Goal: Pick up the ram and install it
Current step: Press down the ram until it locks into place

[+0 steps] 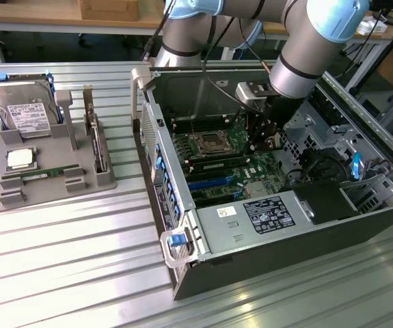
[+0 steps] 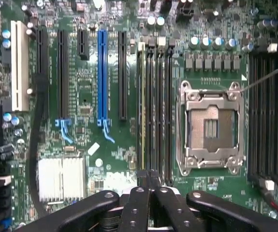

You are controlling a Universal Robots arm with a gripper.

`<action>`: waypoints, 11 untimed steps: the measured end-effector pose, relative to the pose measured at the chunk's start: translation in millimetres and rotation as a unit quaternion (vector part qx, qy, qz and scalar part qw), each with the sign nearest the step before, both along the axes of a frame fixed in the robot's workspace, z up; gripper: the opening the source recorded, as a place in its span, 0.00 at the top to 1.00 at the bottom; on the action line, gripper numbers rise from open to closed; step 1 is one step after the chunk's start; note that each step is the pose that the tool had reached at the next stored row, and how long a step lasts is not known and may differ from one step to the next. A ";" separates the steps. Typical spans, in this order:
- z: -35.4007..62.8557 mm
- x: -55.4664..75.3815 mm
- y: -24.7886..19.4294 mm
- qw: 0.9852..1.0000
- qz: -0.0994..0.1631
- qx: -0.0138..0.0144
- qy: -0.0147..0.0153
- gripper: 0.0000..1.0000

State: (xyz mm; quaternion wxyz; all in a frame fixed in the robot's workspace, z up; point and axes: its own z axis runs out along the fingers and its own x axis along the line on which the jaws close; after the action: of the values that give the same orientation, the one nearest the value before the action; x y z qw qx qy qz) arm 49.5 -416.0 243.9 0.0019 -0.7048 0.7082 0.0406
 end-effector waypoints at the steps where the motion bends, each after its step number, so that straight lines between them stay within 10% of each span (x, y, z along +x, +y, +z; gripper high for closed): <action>1: 0.0 5.1 0.0 1.000 0.000 0.000 0.000 0.90; 6: 3.5 24.7 0.0 1.000 0.000 0.002 0.000 0.90; 11: 39.7 28.3 0.0 1.000 0.000 0.004 0.000 0.90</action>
State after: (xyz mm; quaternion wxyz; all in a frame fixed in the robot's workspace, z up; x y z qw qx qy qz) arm 77.9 -416.0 283.5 0.0045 -0.7048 0.7081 0.0437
